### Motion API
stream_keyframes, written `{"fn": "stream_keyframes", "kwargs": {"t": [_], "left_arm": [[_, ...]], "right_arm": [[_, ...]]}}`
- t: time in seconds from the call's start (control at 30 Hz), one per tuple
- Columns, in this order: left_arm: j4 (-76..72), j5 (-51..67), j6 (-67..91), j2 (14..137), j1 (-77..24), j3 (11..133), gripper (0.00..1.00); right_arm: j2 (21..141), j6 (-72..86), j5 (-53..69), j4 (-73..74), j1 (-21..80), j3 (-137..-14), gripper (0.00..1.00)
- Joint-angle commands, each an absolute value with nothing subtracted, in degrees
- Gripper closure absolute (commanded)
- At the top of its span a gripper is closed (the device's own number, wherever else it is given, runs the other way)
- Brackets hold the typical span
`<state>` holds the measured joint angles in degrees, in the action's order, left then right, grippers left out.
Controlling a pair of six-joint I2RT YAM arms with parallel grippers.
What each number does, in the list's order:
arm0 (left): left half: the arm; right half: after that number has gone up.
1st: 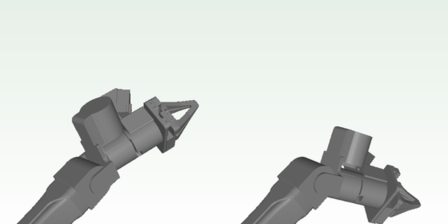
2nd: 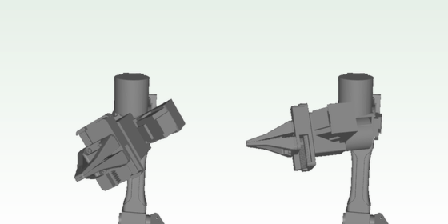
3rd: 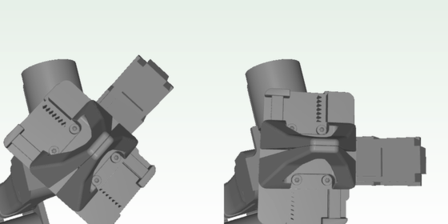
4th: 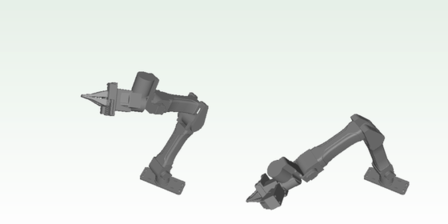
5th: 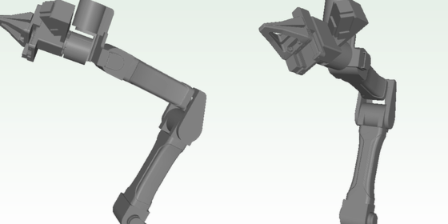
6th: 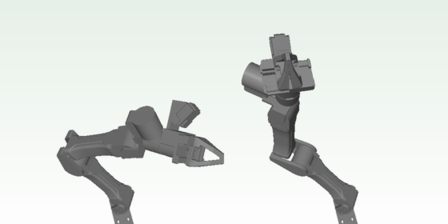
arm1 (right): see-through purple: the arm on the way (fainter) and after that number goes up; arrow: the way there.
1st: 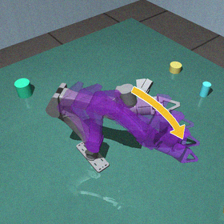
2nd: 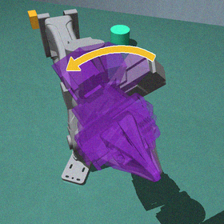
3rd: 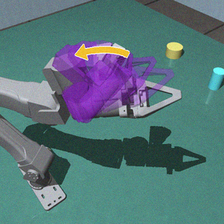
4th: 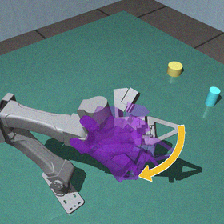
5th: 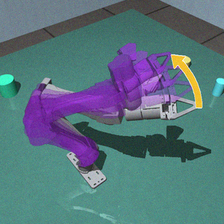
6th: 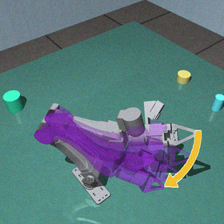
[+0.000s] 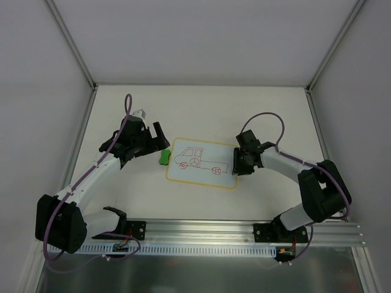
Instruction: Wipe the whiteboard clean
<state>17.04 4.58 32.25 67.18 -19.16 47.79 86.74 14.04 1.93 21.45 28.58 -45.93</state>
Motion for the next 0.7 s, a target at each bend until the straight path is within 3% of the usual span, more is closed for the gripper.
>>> {"fn": "stream_keyframes", "kwargs": {"t": [0.0,0.17,0.67], "left_arm": [[16.79,3.78,32.08,66.44,-19.42,47.29,0.01],[17.14,3.52,31.73,66.45,-19.42,47.29,0.01],[18.19,1.85,31.03,68.03,-19.42,48.34,0.01]], "right_arm": [[83.06,11.54,-2.08,23.82,28.74,-47.19,0.68],[86.11,6.77,-6.86,23.29,23.49,-54.56,0.61],[102.39,2.02,-2.63,18.46,20.04,-66.71,0.62]]}}
